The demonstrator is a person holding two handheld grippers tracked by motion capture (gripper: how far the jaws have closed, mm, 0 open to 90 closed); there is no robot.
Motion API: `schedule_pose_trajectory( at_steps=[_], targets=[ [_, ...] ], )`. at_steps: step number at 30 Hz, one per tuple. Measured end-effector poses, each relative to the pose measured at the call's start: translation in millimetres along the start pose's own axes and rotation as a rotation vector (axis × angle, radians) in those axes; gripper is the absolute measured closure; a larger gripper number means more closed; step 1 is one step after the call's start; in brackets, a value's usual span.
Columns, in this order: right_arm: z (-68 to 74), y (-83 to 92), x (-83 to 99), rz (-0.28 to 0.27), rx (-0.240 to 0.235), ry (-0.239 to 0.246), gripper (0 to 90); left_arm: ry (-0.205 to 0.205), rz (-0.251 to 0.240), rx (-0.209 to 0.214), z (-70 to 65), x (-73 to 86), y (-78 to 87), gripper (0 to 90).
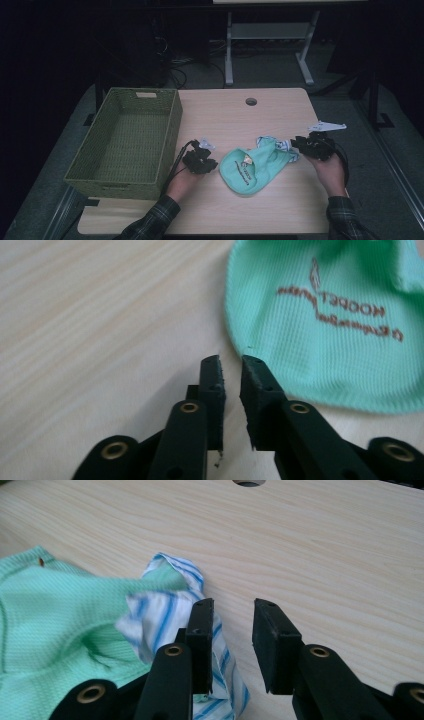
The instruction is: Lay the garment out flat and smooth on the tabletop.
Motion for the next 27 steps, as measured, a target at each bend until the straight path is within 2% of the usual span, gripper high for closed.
schedule_pose_trajectory(
  at_steps=[1,7,11,13,15,17,21,24,25,27],
  targets=[
    [0.9,1.1,0.3,-0.004,-0.005,0.001,70.4,0.004,-0.005,0.001,-0.3,-1.6,-1.1,75.6],
    [14.8,6.8,8.8,0.013,-0.050,0.012,82.1,-0.044,-0.044,0.023,2.3,-19.4,-8.7,67.0],
    [24.6,8.7,18.9,0.035,-0.083,-0.002,89.4,-0.066,-0.068,0.024,3.3,-31.1,-14.6,63.2],
    [29.8,7.8,25.5,0.054,-0.090,0.018,89.6,-0.075,-0.076,0.033,4.7,-36.6,-17.9,62.1],
    [34.5,6.6,30.0,0.078,-0.107,0.006,89.6,-0.080,-0.073,0.040,5.8,-41.2,-22.4,61.1],
    [39.1,3.2,33.3,0.095,-0.114,0.031,89.7,-0.093,-0.067,0.046,6.5,-46.5,-29.0,60.8],
    [45.3,-4.0,34.5,0.111,-0.126,0.030,89.7,-0.113,-0.053,0.055,5.1,-52.6,-39.7,60.6],
    [46.9,-12.9,35.7,0.133,-0.136,0.031,89.7,-0.135,-0.043,0.038,3.5,-54.8,-45.2,65.0],
    [47.3,-15.5,36.3,0.143,-0.138,0.033,89.7,-0.150,-0.022,0.037,2.8,-55.6,-49.5,69.5],
    [46.5,-19.4,37.7,0.162,-0.137,0.042,89.7,-0.156,-0.016,0.036,2.2,-55.9,-51.7,79.9]
  ],
)
Point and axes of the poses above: each handheld gripper's, and its own axes: y roughly backward along the jaws, x roughly out of its underside, z roughly to its left, the point moved 2 cm from there along -y, roughly forward along the jaws, and after that the axes turned 2 degrees about x, right-handed, at the moved point
